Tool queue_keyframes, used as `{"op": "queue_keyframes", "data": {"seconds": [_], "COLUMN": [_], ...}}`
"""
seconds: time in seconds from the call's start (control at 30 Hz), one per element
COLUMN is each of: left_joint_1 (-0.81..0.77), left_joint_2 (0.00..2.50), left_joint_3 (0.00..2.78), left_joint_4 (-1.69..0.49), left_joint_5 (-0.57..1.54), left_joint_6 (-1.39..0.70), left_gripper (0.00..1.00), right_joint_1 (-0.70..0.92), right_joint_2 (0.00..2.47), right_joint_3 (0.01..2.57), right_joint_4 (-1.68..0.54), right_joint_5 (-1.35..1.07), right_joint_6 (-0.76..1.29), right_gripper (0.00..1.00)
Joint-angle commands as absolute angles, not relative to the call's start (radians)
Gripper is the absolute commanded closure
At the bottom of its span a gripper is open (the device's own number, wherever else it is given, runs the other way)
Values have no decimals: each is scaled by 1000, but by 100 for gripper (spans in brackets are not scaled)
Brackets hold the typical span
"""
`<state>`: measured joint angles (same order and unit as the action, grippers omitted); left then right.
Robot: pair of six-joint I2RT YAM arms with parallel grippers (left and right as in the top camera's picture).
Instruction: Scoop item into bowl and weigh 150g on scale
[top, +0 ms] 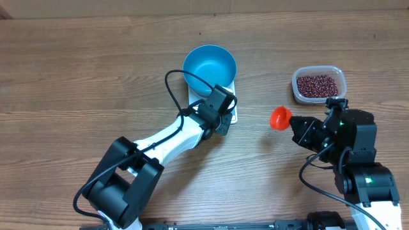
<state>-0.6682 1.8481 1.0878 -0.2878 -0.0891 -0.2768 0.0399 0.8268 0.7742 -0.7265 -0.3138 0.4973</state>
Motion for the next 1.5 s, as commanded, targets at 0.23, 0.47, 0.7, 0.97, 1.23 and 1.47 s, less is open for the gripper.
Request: {"op": "queue_keyframes", "data": {"seconds": [0.23, 0.47, 0.7, 0.97, 1.23, 1.47], "left_joint_1": [-678, -677, -677, -677, -677, -678], "left_joint_2": [1861, 1893, 1893, 1897, 1908, 1909], "left_joint_3": [1081, 1081, 1081, 1081, 1081, 1081], "left_joint_4": [-260, -237, -230, -208, -202, -194], "left_joint_5": [-165, -168, -169, -202, -202, -198], "left_joint_6": [-277, -271, -268, -269, -267, -265], "left_gripper": [96, 96, 96, 96, 96, 96], "right_joint_1": [44, 44, 44, 44, 44, 44], "right_joint_2": [822, 822, 822, 822, 822, 822], "right_joint_3": [808, 808, 808, 808, 808, 808], "right_joint_4": [-720, -717, -717, -716, -715, -713], "right_joint_5": [-307, -307, -307, -307, -307, -307], "right_joint_6": [500, 500, 500, 500, 500, 500], "right_gripper": [96, 96, 96, 96, 96, 96]}}
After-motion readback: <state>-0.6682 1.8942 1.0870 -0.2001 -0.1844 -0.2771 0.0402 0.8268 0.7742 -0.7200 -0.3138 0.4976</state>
